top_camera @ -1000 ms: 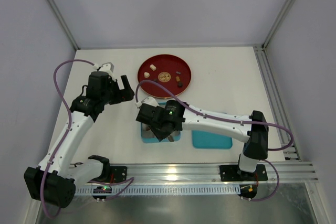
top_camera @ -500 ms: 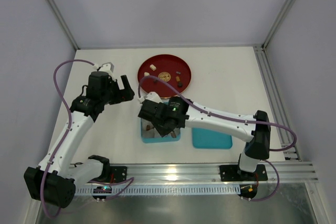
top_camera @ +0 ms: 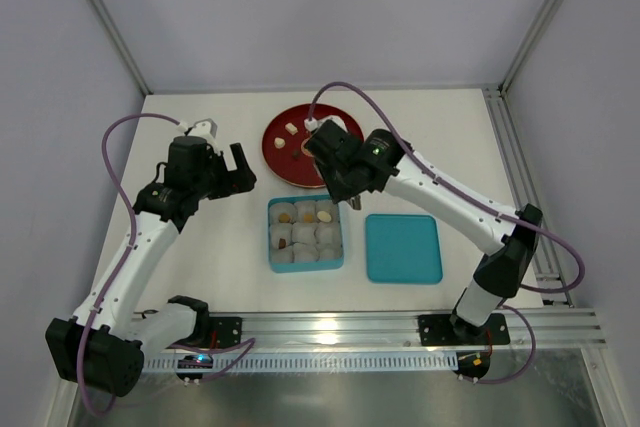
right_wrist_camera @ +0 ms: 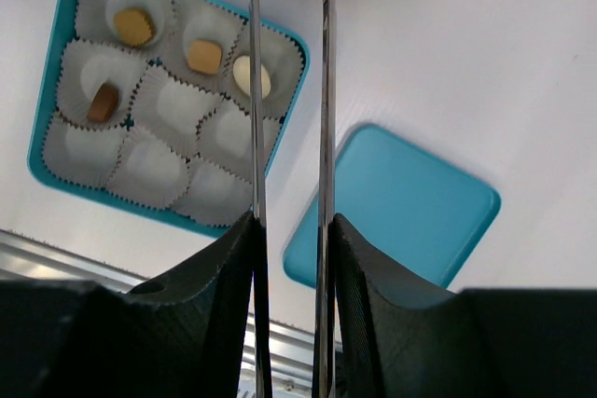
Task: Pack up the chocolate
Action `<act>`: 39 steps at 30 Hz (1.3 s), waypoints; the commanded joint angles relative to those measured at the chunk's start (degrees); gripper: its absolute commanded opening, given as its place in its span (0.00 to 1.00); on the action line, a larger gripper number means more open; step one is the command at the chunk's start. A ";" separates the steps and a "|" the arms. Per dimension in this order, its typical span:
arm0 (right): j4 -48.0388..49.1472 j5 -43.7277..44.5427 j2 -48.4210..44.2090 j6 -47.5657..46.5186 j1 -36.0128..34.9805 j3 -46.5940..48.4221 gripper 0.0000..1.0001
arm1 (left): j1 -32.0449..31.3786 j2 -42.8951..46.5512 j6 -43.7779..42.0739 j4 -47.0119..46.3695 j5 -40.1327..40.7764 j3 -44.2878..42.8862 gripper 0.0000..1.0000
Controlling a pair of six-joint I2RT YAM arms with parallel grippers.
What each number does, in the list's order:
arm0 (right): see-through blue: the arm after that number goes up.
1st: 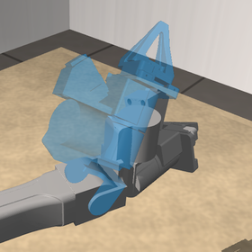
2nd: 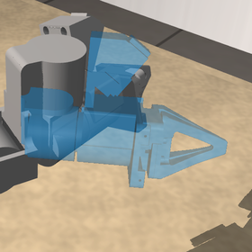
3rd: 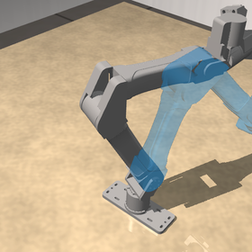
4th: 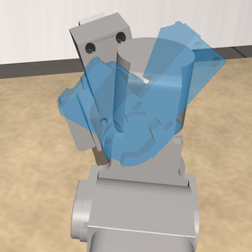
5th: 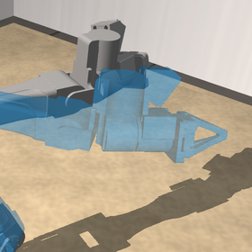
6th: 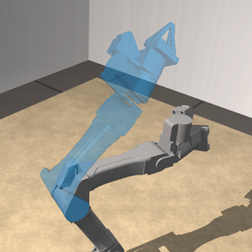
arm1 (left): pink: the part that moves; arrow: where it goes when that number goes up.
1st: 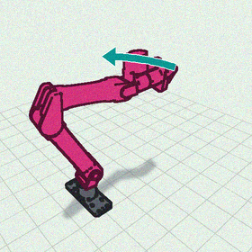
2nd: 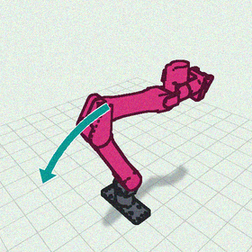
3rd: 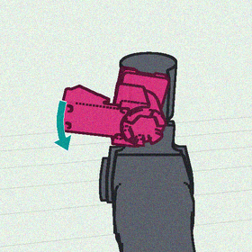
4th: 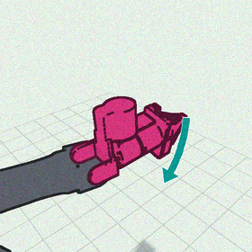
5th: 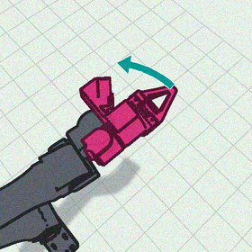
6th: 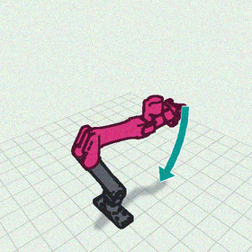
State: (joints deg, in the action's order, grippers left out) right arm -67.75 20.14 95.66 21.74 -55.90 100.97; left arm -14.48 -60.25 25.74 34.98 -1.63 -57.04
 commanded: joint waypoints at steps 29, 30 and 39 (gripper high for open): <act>7.28 -6.08 10.42 -9.96 18.11 2.74 0.43 | 0.42 0.04 0.46 -1.94 -1.62 0.08 1.00; 7.19 -6.43 10.51 -9.96 18.19 2.66 0.43 | 0.42 -0.04 0.54 -1.94 -1.54 0.08 1.00; 8.07 -6.69 11.48 -9.87 18.19 1.51 0.43 | 0.33 0.13 0.45 -1.94 -1.36 0.17 1.00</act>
State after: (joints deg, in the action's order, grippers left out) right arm -61.25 13.72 107.13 12.45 -37.95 102.72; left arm -14.48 -60.27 26.52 34.98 -2.24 -57.04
